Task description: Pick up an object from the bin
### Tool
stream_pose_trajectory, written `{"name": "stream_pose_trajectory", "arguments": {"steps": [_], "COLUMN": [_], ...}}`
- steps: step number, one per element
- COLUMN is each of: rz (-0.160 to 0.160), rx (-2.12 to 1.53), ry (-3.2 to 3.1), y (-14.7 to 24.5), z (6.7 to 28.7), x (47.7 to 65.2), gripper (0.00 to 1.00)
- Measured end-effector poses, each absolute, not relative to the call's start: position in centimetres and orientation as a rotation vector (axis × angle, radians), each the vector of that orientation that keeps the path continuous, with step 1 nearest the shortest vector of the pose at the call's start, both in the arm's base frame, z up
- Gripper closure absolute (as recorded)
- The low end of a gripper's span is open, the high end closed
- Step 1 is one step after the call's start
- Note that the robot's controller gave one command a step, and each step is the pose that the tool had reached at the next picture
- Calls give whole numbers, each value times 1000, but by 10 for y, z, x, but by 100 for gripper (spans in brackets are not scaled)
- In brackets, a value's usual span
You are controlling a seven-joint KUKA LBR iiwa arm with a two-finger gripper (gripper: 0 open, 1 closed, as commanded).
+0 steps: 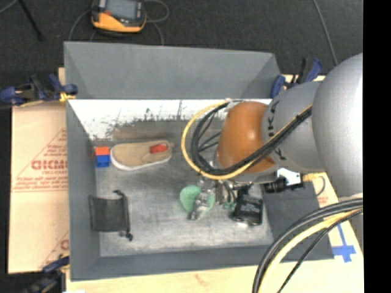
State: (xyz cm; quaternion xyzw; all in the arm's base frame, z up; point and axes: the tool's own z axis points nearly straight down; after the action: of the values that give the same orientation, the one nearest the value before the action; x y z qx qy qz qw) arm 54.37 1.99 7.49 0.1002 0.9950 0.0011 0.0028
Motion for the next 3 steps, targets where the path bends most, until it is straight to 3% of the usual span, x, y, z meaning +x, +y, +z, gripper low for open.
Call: {"name": "stream_pose_trajectory", "arguments": {"steps": [3], "rz": [2], "rx": [312], "ry": [3121], "y": [20], "z": [82], "x": [543], "gripper": [100]}}
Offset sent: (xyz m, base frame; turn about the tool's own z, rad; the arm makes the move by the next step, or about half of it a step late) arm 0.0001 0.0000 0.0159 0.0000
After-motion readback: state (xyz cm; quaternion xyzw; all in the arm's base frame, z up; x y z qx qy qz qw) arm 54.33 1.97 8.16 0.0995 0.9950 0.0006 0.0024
